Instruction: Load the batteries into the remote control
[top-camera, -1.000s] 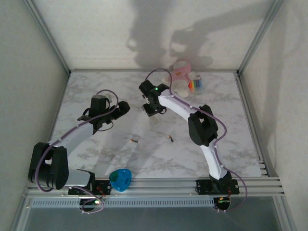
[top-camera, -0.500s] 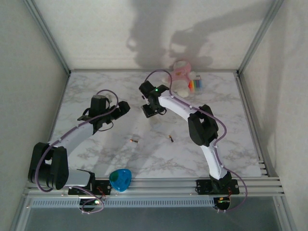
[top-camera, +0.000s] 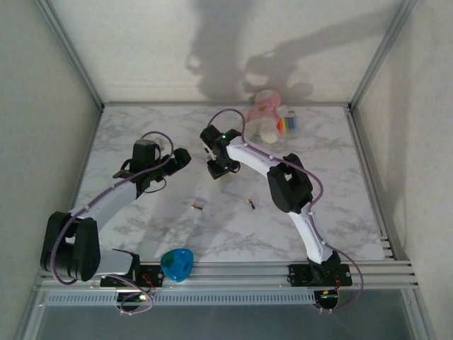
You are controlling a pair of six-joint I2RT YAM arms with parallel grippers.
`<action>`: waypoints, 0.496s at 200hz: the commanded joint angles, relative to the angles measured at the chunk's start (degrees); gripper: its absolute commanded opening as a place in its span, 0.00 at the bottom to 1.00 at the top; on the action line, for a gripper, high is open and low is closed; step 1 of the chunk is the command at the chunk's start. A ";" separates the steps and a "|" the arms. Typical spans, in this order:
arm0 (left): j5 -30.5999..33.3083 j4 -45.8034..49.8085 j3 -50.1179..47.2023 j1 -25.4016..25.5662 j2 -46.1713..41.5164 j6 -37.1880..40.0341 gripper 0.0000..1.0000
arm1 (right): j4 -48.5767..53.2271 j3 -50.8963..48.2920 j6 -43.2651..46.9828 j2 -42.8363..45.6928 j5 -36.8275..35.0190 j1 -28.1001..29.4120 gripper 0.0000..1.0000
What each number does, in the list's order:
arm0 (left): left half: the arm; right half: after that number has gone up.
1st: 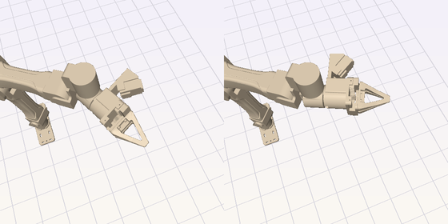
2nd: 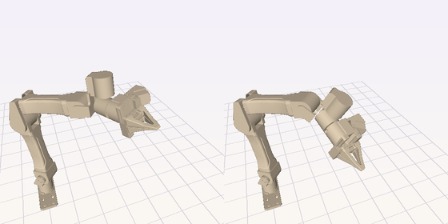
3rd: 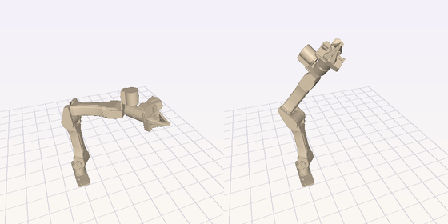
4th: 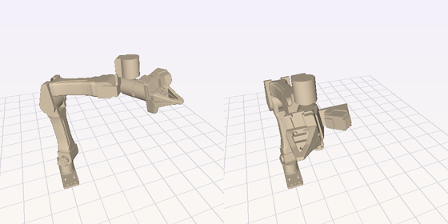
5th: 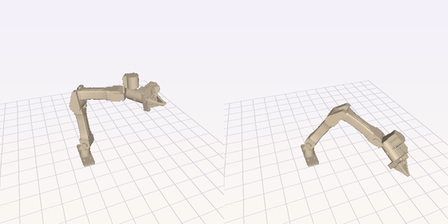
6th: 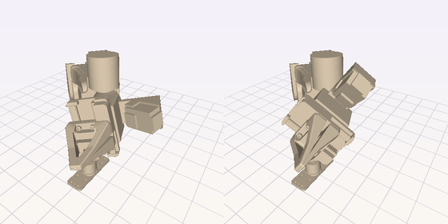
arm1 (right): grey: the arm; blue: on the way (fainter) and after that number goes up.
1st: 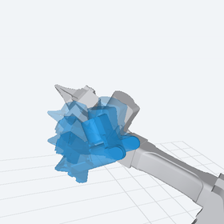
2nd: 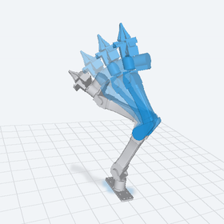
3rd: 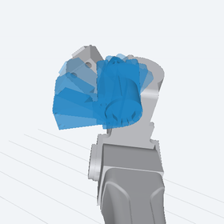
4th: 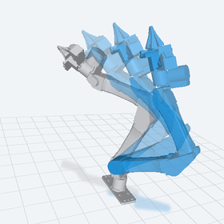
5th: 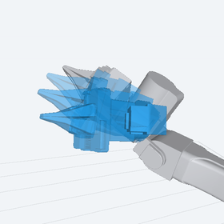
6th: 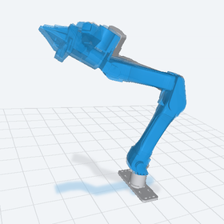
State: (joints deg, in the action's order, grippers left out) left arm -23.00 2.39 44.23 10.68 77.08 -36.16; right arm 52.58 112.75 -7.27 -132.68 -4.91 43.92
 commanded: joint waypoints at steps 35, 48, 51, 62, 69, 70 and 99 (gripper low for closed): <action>-0.64 0.06 0.58 0.04 -0.79 0.39 1.00 | 1.04 0.90 0.59 -0.76 -0.11 0.70 0.33; -0.65 0.05 0.52 0.00 -0.79 0.43 1.00 | 1.03 0.72 0.41 -0.45 -0.32 0.64 0.31; -0.69 -0.04 0.51 0.00 -0.80 0.40 1.00 | 1.06 0.76 0.34 -0.39 -0.28 0.65 0.30; -0.69 -0.11 0.53 0.03 -0.71 0.47 1.00 | 1.04 0.72 0.07 0.09 -0.39 0.69 0.28; -0.64 -0.11 0.51 -0.04 -0.68 0.43 1.00 | 1.03 0.72 -0.09 0.51 -0.41 0.68 0.28; -0.64 -0.11 0.51 0.00 -0.69 0.46 1.00 | 1.03 0.72 -0.10 0.55 -0.43 0.66 0.28; -0.69 -0.14 0.44 0.04 -0.70 0.47 0.99 | 0.96 0.72 -0.97 2.05 -1.55 0.65 0.26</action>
State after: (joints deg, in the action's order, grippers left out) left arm -22.98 2.39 44.23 10.68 77.08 -36.16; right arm 52.73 112.95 -6.92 -132.53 -5.43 43.92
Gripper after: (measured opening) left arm 0.996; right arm 0.271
